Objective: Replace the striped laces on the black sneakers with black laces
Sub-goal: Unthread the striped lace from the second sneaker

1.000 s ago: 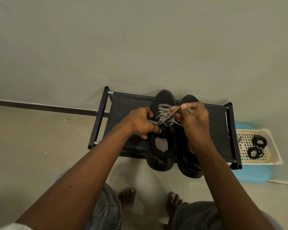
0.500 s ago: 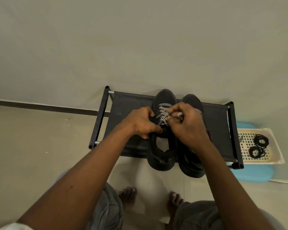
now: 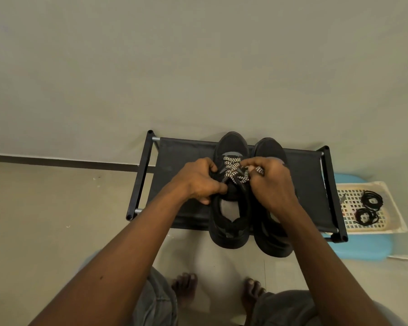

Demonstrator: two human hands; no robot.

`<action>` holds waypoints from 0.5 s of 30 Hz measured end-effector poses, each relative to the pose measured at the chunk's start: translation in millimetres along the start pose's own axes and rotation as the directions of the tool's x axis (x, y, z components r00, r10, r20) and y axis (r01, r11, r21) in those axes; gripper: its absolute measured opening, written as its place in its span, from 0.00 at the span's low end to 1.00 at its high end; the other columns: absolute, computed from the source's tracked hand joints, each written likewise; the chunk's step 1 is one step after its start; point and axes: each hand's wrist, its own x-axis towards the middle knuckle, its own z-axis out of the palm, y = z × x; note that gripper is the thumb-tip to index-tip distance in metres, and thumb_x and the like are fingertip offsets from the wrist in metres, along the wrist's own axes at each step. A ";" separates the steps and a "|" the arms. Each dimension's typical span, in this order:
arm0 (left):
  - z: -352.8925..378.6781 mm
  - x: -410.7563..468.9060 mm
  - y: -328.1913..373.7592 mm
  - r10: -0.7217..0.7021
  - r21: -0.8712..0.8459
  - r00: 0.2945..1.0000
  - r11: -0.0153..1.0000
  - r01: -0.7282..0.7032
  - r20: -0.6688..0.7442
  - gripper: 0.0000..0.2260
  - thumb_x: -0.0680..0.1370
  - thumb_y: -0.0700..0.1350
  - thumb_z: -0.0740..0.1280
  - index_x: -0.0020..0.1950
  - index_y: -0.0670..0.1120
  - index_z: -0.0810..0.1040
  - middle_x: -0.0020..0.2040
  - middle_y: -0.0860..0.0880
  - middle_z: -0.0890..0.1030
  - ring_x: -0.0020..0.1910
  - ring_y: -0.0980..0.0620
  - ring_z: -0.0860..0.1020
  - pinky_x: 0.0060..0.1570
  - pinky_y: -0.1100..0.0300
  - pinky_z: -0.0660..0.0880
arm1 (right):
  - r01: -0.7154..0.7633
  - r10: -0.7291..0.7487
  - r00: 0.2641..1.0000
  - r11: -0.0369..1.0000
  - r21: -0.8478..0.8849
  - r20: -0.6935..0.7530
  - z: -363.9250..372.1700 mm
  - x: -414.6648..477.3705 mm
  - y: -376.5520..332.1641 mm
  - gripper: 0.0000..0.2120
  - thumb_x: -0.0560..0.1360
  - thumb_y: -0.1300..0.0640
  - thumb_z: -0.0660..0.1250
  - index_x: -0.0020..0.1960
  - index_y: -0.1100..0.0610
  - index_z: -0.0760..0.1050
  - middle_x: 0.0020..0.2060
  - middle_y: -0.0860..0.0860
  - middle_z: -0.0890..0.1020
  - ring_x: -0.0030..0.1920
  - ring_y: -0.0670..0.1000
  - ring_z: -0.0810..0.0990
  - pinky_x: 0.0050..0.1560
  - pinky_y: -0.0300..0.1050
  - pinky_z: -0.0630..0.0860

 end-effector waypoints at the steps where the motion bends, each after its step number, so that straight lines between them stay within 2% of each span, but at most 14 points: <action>1: 0.9 -0.2 -0.4 0.005 0.016 1.000 1.000 -0.004 -0.008 0.25 0.72 0.44 0.80 0.64 0.50 0.73 0.51 0.45 0.84 0.37 0.45 0.87 0.42 0.50 0.86 | -0.030 0.032 0.998 0.998 0.048 -0.047 -1.0 0.7 1.1 0.14 0.81 0.62 0.63 0.58 0.52 0.84 0.52 0.49 0.83 0.46 0.44 0.80 0.45 0.35 0.77; 3: 4.8 0.6 -2.0 0.054 0.151 0.997 0.987 -0.046 -0.049 0.26 0.72 0.51 0.79 0.65 0.52 0.72 0.53 0.47 0.84 0.42 0.44 0.86 0.47 0.48 0.85 | -0.027 0.028 0.988 1.000 0.005 -0.150 -0.5 1.0 5.0 0.13 0.80 0.61 0.63 0.59 0.53 0.83 0.54 0.52 0.80 0.50 0.50 0.81 0.51 0.48 0.80; 5: 12.1 1.6 -3.3 0.158 0.371 0.981 0.923 -0.105 -0.116 0.31 0.71 0.57 0.77 0.69 0.53 0.68 0.62 0.48 0.79 0.54 0.45 0.82 0.57 0.46 0.81 | -0.010 -0.023 0.979 0.987 -0.161 -0.200 2.7 -1.9 6.8 0.14 0.78 0.58 0.66 0.62 0.52 0.81 0.56 0.53 0.76 0.58 0.55 0.77 0.60 0.54 0.74; 6: 16.3 1.6 -3.1 0.229 0.438 0.963 0.887 -0.147 -0.142 0.32 0.71 0.58 0.77 0.70 0.53 0.67 0.65 0.48 0.75 0.58 0.45 0.79 0.60 0.46 0.78 | 0.000 -0.045 0.978 0.977 -0.214 -0.205 4.0 -3.2 5.7 0.16 0.76 0.57 0.68 0.63 0.51 0.79 0.57 0.53 0.75 0.60 0.55 0.74 0.62 0.55 0.70; 8: 23.5 0.6 -0.2 0.412 0.516 0.897 0.810 -0.279 -0.163 0.28 0.72 0.53 0.77 0.66 0.54 0.67 0.66 0.49 0.70 0.61 0.46 0.75 0.55 0.48 0.77 | 0.012 -0.053 0.981 0.977 -0.214 -0.187 3.3 -4.6 2.1 0.16 0.74 0.55 0.69 0.62 0.49 0.79 0.55 0.51 0.75 0.60 0.54 0.71 0.61 0.53 0.65; 10: 26.9 1.4 1.3 0.561 0.575 0.810 0.724 -0.381 -0.170 0.22 0.73 0.49 0.76 0.61 0.54 0.69 0.64 0.51 0.69 0.61 0.48 0.73 0.50 0.52 0.76 | 0.027 -0.055 0.987 0.982 -0.186 -0.148 0.8 -5.7 -1.5 0.13 0.73 0.53 0.69 0.57 0.47 0.79 0.49 0.47 0.77 0.57 0.52 0.73 0.59 0.52 0.65; 12: 27.5 3.1 1.1 0.622 0.610 0.764 0.676 -0.414 -0.171 0.19 0.74 0.48 0.75 0.60 0.53 0.71 0.62 0.51 0.70 0.58 0.49 0.74 0.47 0.52 0.76 | 0.052 -0.063 0.997 0.982 -0.183 -0.054 -1.8 -6.4 -2.3 0.09 0.72 0.50 0.70 0.52 0.45 0.77 0.42 0.43 0.80 0.51 0.49 0.77 0.58 0.53 0.67; 14: 28.1 4.8 -0.2 0.639 0.625 0.752 0.656 -0.423 -0.162 0.17 0.75 0.48 0.75 0.59 0.52 0.72 0.60 0.51 0.71 0.54 0.49 0.75 0.44 0.53 0.75 | 0.059 -0.042 0.996 0.976 -0.209 0.081 -1.9 -7.7 0.0 0.12 0.71 0.46 0.72 0.53 0.45 0.75 0.39 0.43 0.81 0.48 0.48 0.79 0.58 0.53 0.67; 15: 28.6 5.1 -0.4 0.641 0.634 0.753 0.647 -0.424 -0.150 0.15 0.75 0.48 0.74 0.58 0.51 0.73 0.60 0.51 0.71 0.52 0.49 0.76 0.43 0.54 0.74 | 0.084 -0.050 0.991 0.957 -0.277 0.127 -0.6 -8.7 2.7 0.15 0.71 0.44 0.72 0.55 0.45 0.73 0.40 0.43 0.81 0.48 0.48 0.80 0.59 0.53 0.67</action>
